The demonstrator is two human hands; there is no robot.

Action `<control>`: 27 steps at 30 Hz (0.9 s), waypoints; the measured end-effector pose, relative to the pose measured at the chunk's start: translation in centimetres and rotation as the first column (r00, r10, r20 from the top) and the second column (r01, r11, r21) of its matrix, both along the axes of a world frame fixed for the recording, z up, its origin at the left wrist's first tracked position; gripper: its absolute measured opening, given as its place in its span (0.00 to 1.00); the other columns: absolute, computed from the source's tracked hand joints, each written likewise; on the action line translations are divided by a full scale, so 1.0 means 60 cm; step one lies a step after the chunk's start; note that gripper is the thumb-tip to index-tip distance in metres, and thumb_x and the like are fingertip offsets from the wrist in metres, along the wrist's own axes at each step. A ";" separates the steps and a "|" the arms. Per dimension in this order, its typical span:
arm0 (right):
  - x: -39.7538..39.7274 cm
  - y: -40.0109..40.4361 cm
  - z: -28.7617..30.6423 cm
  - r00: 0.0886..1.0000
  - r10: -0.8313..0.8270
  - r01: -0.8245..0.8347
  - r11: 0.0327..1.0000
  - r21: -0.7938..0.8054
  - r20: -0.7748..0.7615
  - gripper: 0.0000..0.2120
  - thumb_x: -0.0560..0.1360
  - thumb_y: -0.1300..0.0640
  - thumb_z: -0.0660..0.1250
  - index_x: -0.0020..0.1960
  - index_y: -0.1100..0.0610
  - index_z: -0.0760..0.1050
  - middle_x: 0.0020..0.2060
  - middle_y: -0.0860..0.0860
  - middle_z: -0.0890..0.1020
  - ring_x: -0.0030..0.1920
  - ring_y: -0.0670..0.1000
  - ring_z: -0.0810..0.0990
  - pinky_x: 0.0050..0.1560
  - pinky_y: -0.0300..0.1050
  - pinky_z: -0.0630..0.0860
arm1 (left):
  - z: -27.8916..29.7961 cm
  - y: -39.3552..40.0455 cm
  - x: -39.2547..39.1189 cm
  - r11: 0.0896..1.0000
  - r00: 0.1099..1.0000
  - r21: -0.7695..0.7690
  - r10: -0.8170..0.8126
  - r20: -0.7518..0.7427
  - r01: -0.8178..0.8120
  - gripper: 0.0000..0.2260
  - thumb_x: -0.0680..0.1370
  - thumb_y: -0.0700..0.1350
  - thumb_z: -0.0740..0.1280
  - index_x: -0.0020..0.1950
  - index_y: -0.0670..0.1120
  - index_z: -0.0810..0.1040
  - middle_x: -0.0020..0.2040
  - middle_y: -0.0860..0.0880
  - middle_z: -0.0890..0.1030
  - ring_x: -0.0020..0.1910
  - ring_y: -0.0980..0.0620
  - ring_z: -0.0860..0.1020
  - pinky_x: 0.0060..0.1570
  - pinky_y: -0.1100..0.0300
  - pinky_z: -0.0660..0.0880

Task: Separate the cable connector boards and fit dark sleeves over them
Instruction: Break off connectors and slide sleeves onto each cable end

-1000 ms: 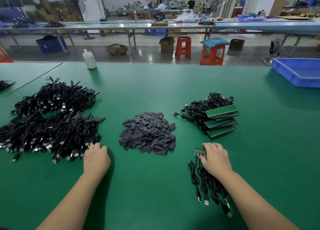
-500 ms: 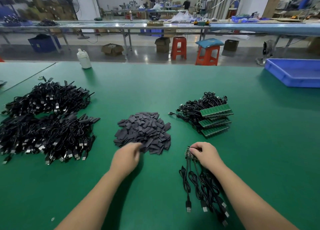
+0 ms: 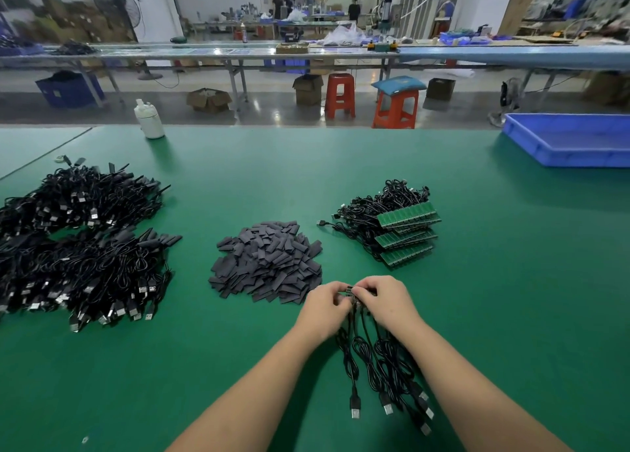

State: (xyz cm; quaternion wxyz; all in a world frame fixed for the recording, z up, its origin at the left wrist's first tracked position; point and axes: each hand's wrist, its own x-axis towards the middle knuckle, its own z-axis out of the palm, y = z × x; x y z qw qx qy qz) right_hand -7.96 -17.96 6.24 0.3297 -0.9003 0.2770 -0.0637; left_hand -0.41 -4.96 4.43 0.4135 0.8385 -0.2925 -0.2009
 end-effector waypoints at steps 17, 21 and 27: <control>0.000 0.015 -0.016 0.999 -0.018 0.029 0.972 -0.234 0.049 0.11 0.81 0.53 0.62 0.51 0.49 0.83 0.46 0.46 0.85 0.48 0.50 0.80 0.59 0.49 0.72 | 0.012 -0.010 -0.017 0.982 0.981 0.135 0.113 0.159 -0.135 0.10 0.78 0.45 0.64 0.38 0.45 0.77 0.32 0.48 0.79 0.32 0.47 0.74 0.36 0.57 0.73; -0.005 -0.019 -0.026 0.998 -0.059 0.052 0.950 -0.309 -0.014 0.12 0.82 0.53 0.60 0.60 0.47 0.80 0.54 0.44 0.82 0.56 0.50 0.75 0.60 0.49 0.68 | 0.010 0.015 0.002 0.976 0.976 -0.014 0.217 0.004 -0.217 0.08 0.80 0.42 0.64 0.42 0.47 0.78 0.42 0.52 0.82 0.32 0.56 0.81 0.30 0.68 0.71; -0.010 -0.039 -0.025 0.993 -0.071 0.098 0.943 -0.317 0.096 0.16 0.82 0.53 0.60 0.69 0.52 0.74 0.63 0.47 0.79 0.61 0.47 0.75 0.64 0.45 0.70 | 0.020 0.064 0.046 0.974 0.975 -0.093 0.201 -0.090 -0.209 0.15 0.77 0.48 0.70 0.33 0.45 0.73 0.29 0.56 0.74 0.29 0.55 0.67 0.29 0.64 0.62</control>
